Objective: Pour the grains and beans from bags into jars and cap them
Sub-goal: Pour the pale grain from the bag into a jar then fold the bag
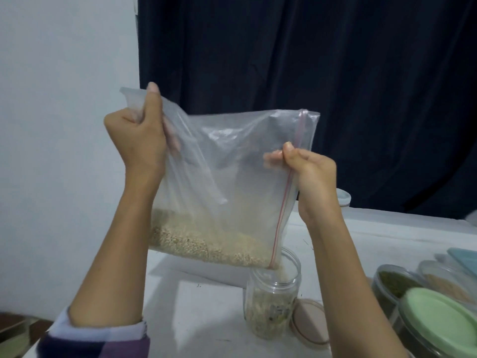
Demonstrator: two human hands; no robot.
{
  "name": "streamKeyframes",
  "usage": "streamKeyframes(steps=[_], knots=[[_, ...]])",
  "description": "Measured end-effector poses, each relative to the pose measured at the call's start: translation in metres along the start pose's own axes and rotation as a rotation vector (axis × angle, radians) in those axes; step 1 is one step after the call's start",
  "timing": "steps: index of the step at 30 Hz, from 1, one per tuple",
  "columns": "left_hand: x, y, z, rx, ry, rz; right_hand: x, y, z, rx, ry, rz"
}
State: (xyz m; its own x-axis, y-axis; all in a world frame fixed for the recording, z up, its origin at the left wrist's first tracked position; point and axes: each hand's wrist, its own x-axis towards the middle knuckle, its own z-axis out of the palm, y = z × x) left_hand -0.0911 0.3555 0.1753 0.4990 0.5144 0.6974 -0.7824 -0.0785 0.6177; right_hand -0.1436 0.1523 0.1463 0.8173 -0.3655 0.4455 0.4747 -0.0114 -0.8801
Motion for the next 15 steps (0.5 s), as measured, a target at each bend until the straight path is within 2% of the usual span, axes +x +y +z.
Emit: streamKeyframes(steps=[2, 5, 8, 12, 15], knots=[[0.0013, -0.0001, 0.0003, -0.018, 0.032, 0.006, 0.0003, 0.0002, -0.0012, 0.018, 0.030, -0.016], [0.0004, -0.0008, 0.0024, 0.010, -0.016, 0.016, -0.0010, 0.0001, -0.0009, -0.024, -0.036, 0.001], [0.0015, 0.0001, 0.0020, -0.004, 0.047, -0.002, 0.0000, 0.0002, -0.0034, 0.013, 0.024, -0.020], [-0.0043, 0.0010, 0.0062, 0.024, -0.074, 0.023, -0.0005, 0.0027, -0.0016, -0.023, -0.038, 0.002], [-0.0063, 0.0060, 0.0067, -0.004, 0.011, 0.025, 0.0007, 0.0031, -0.0026, 0.024, 0.053, 0.001]])
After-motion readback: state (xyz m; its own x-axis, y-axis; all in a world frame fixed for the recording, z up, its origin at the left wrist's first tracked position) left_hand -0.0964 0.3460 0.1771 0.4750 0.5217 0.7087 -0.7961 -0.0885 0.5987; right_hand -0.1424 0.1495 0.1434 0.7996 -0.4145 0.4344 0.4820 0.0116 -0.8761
